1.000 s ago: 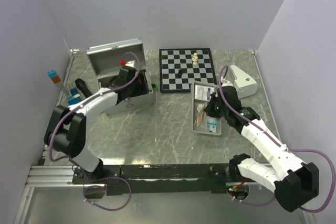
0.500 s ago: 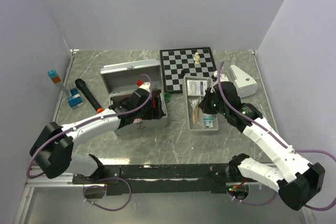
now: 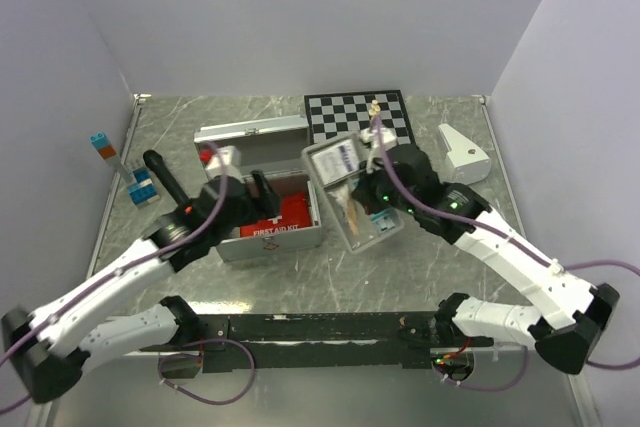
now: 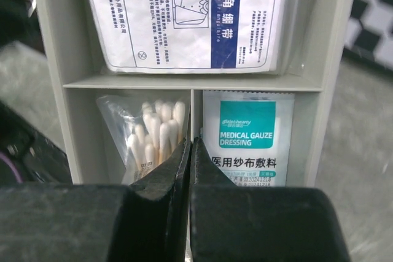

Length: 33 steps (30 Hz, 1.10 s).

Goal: Organize the medicine kit

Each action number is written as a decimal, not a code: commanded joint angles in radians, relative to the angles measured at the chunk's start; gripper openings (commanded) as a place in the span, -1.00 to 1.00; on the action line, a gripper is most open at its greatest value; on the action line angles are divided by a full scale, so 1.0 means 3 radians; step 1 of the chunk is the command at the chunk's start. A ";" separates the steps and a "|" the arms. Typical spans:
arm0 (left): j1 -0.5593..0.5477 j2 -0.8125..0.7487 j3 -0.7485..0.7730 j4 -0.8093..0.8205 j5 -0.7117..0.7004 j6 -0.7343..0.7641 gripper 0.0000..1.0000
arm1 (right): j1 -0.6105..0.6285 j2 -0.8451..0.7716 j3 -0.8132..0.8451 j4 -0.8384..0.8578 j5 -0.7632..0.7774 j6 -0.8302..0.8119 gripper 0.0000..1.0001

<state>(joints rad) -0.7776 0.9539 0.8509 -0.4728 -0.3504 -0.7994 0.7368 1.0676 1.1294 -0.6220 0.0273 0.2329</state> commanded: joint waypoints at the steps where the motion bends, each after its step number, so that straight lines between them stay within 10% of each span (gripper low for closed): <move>1: 0.0010 -0.0596 0.0181 -0.0499 -0.0718 -0.0423 0.78 | 0.0519 0.0220 0.0306 0.0273 0.0037 -0.0968 -1.00; 15: 0.0010 -0.1599 0.0119 -0.0781 -0.1378 -0.0669 0.74 | 0.0873 0.0618 0.0080 0.1322 -0.0576 -0.3111 -1.00; 33: 0.0010 -0.1947 0.0252 -0.1031 -0.1542 -0.0644 0.73 | 0.0643 0.2025 0.1787 -0.0278 -0.1737 -0.4187 -1.00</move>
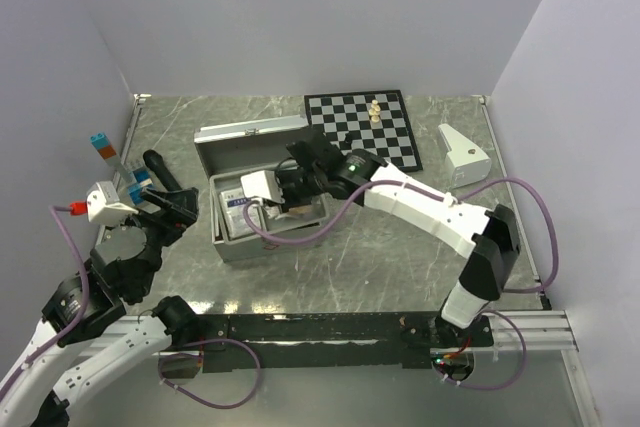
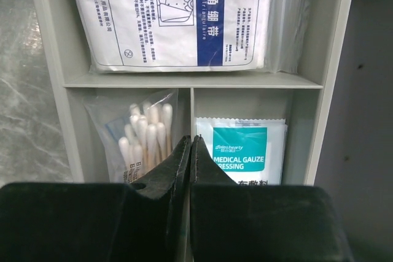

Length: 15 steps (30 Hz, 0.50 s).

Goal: Organize the medicine kit

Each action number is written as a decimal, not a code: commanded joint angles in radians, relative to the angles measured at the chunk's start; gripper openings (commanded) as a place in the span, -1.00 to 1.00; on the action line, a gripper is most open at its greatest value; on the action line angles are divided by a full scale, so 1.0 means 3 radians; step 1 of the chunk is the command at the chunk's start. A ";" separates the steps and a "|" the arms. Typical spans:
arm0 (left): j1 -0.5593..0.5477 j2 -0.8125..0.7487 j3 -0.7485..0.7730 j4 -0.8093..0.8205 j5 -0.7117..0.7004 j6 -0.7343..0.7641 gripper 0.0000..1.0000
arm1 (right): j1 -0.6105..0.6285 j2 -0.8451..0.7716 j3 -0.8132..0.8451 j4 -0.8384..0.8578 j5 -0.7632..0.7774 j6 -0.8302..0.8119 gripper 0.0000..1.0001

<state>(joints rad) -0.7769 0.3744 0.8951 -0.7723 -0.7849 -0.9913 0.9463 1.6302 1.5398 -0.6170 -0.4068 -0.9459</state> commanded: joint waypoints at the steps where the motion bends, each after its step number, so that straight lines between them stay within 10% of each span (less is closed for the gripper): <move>1: 0.0007 -0.0011 0.0105 -0.0039 -0.0094 -0.0004 0.73 | -0.0061 0.0220 0.0521 -0.0351 -0.0300 -0.0242 -1.00; 15: 0.0007 0.0071 0.0054 -0.0008 -0.0027 0.0052 0.74 | -0.0117 0.0640 0.0660 -0.0295 -0.0203 0.0121 -1.00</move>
<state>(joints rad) -0.7765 0.3790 0.8974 -0.7849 -0.7868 -0.9855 0.9199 1.8187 1.6779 -0.7303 -0.4351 -0.9298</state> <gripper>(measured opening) 0.868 0.011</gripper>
